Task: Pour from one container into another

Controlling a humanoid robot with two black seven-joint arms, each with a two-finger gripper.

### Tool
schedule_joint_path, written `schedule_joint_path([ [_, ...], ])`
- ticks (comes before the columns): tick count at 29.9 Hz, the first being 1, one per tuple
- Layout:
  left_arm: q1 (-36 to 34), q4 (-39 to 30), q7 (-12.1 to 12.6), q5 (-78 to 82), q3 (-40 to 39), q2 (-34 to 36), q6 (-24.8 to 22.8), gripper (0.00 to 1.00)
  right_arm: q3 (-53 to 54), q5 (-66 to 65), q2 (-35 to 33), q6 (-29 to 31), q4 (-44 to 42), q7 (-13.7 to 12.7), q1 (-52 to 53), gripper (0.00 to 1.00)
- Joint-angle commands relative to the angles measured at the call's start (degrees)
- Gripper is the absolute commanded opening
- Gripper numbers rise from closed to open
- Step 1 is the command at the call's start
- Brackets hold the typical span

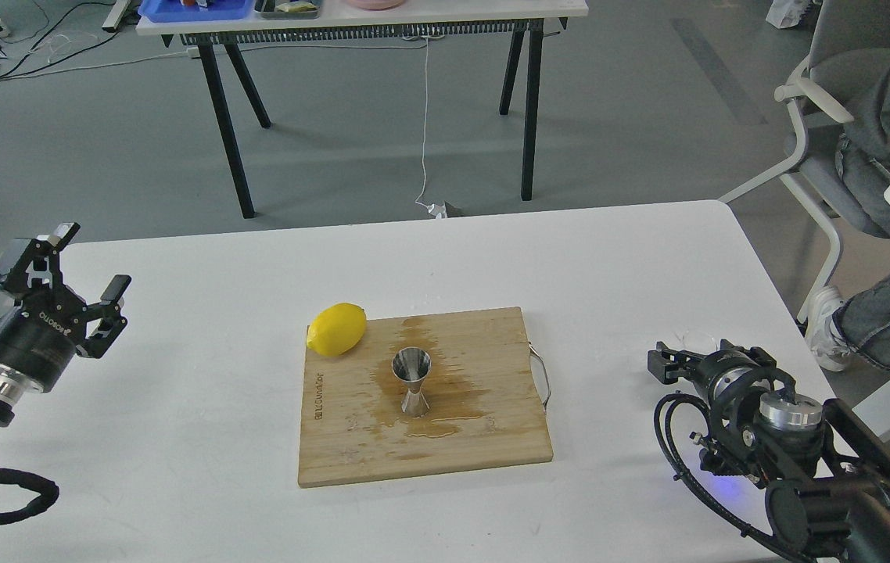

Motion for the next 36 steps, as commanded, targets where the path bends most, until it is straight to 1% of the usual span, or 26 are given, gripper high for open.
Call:
schedule_joint_path([
  [1, 0.0, 0.38, 0.0, 0.01, 0.0, -0.19, 0.0, 0.99, 0.24, -0.08, -0.17, 0.0, 0.21, -0.02, 0.21, 0.97],
  [10, -0.09, 0.73, 0.0, 0.01, 0.0, -0.46, 0.0, 0.99, 0.94, -0.08, -0.61, -0.17, 3.72, -0.02, 0.65, 0.97],
  [16, -0.09, 0.73, 0.0, 0.01, 0.0, -0.37, 0.0, 0.99, 1.38, -0.16, -3.42, -0.44, 8.2, 0.07, 1.09, 0.97],
  [18, -0.09, 0.73, 0.0, 0.01, 0.0, -0.37, 0.0, 0.99, 1.29, -0.34, -5.44, -0.17, 9.26, 0.07, 2.31, 0.97],
  [22, -0.44, 0.82, 0.0, 0.01, 0.0, -0.28, 0.0, 0.99, -0.02, -0.78, -10.71, 0.36, 9.79, 0.16, 8.46, 0.99],
  [24, -0.7, 0.82, 0.0, -0.08, 0.0, -0.37, 0.0, 0.99, -1.86, -1.39, -12.91, 0.53, 10.23, 0.07, 11.97, 0.99],
  [26, -0.88, 0.82, 0.0, -0.08, 0.0, -0.28, 0.0, 0.99, -5.28, -2.27, -15.98, 1.93, 12.68, -0.02, 14.7, 0.99],
  [27, -1.14, 0.73, 0.0, -0.08, 0.0, -0.28, 0.0, 0.99, -7.21, -2.97, -17.65, 3.33, 13.91, -0.02, 15.58, 0.99],
  [29, -2.19, 0.82, 0.0, -0.08, 0.0, -0.28, 0.0, 0.99, -12.13, -6.65, -21.25, 8.24, 15.41, -0.19, 17.34, 0.99],
  [31, -3.07, 0.73, 0.0, -0.08, 0.0, -0.19, 0.0, 0.99, -15.92, -12.18, -23.9, 16.05, 15.42, -0.28, 18.23, 0.99],
  [32, -3.6, 0.65, 0.0, -0.08, 0.0, -0.11, 0.0, 0.99, -16.98, -15.25, -24.86, 21.22, 15.33, -0.37, 18.14, 0.99],
  [35, -4.57, 0.64, 0.0, -0.08, 0.09, 0.33, 0.0, 0.99, -17.52, -22.99, -26.36, 36.16, 14.19, -0.81, 17.18, 0.99],
  [36, -4.74, 0.64, 0.0, -0.08, 0.0, 0.42, 0.0, 0.99, -17.34, -24.49, -26.45, 40.22, 12.97, -0.81, 16.57, 0.99],
])
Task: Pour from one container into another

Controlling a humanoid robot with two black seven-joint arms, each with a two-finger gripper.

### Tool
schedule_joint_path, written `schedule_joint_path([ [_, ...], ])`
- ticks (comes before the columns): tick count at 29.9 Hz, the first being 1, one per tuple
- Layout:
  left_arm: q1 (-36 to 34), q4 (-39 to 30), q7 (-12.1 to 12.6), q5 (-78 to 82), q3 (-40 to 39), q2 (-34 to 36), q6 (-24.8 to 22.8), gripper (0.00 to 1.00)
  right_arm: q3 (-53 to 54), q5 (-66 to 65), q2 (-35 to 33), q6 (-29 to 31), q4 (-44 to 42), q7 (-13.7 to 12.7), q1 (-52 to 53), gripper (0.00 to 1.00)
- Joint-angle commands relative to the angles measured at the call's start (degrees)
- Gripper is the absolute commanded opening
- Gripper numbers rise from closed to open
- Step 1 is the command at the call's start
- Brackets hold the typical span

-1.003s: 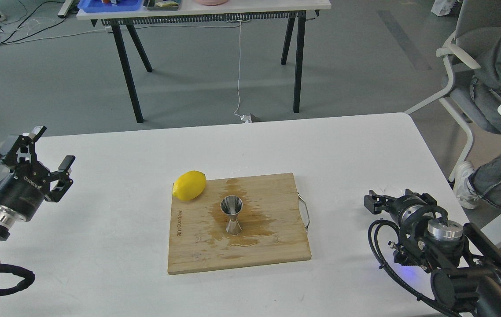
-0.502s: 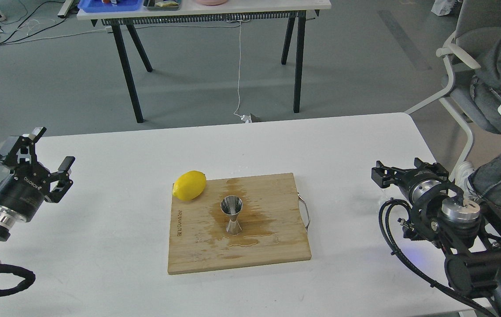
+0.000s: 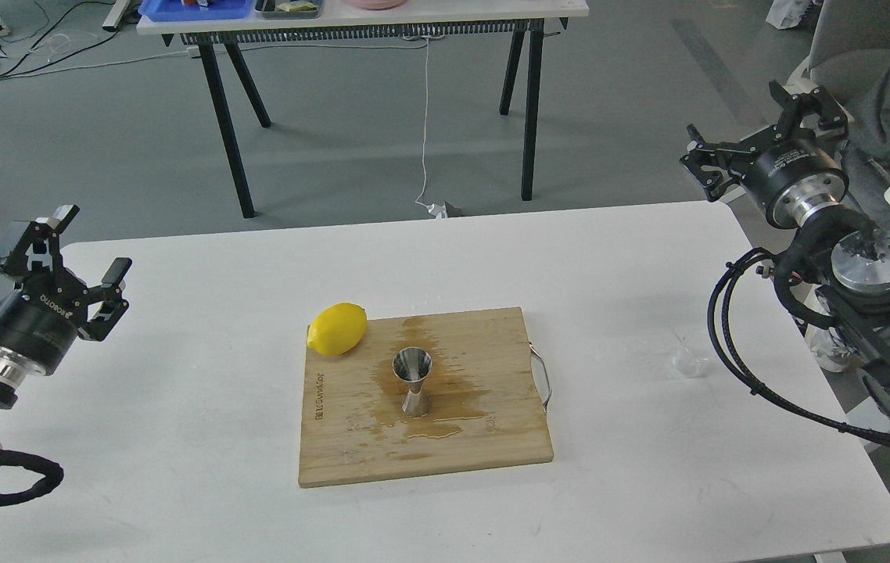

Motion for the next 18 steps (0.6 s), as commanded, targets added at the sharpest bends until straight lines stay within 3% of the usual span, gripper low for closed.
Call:
schedule_joint_path([
  [1, -0.72, 0.0, 0.0, 0.01, 0.0, 0.42, 0.01, 0.99, -0.14, -6.75, -1.07, 16.47, -3.73, -0.21, -1.81, 0.99],
  [8, -0.72, 0.0, 0.0, -0.08, 0.0, 0.42, 0.01, 0.99, 0.66, -6.76, -0.19, 17.89, -17.79, 0.41, -4.98, 0.99],
  [18, -0.8, -2.02, 0.0, 0.01, -0.09, 0.42, 0.01, 0.99, 2.33, -6.85, 0.17, 17.89, -19.13, 0.41, -5.69, 0.99],
])
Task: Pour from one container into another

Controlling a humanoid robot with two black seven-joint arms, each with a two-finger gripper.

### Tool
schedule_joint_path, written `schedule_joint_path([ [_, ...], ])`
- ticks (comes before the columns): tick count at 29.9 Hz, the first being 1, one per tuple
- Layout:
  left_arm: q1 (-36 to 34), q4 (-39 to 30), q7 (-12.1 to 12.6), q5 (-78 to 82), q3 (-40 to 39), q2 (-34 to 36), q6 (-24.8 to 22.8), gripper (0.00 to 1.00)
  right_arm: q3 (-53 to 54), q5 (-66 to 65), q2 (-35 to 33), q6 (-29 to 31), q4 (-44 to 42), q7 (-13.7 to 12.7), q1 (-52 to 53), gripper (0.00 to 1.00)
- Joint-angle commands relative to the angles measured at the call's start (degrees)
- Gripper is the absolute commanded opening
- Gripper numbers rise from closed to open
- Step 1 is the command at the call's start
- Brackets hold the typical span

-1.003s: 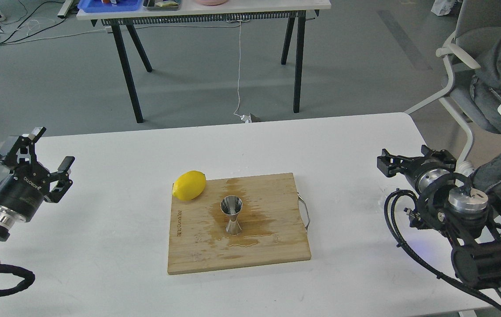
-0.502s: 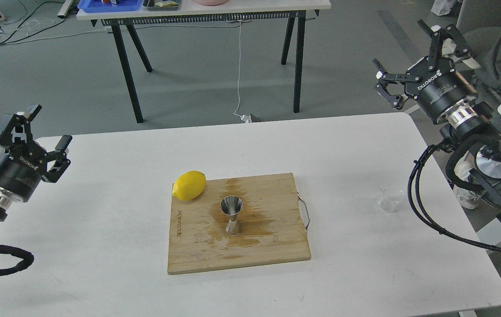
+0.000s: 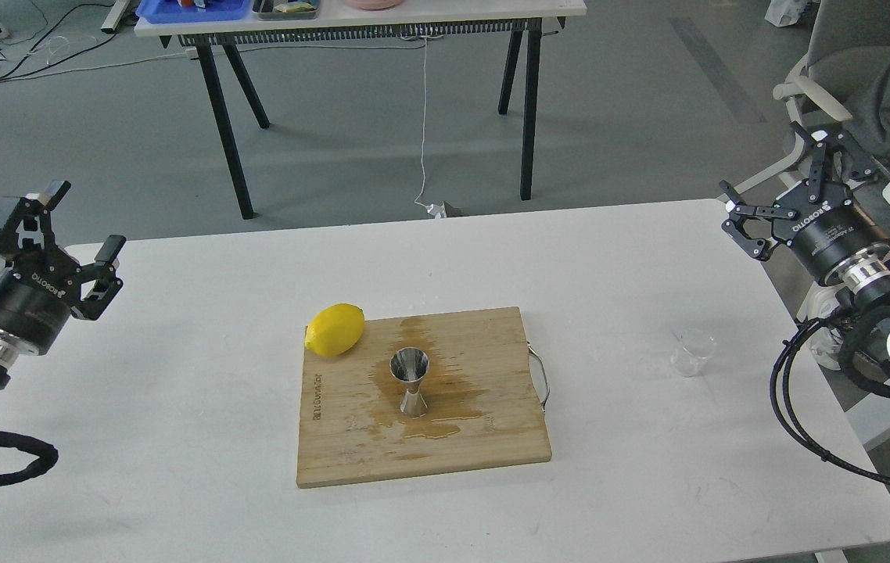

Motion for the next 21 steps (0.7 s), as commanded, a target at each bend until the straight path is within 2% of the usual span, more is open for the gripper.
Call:
schedule_joint_path([
  [1, -0.5, -1.3, 0.0, 0.01, -0.09, 0.0, 0.0, 0.99, 0.31, -0.16, -0.07, -0.02, -0.29, -0.08, 0.6, 0.99],
  [18, -2.26, -4.47, 0.0, 0.19, 0.0, 0.53, 0.0, 0.99, -0.66, -0.25, -0.69, -0.02, -0.64, -0.08, 3.32, 0.99],
  [21, -2.17, -4.38, 0.0, 0.19, 0.0, 0.53, 0.0, 0.99, -0.57, -0.08, -0.78, -0.02, -2.74, -0.08, 4.72, 0.99],
])
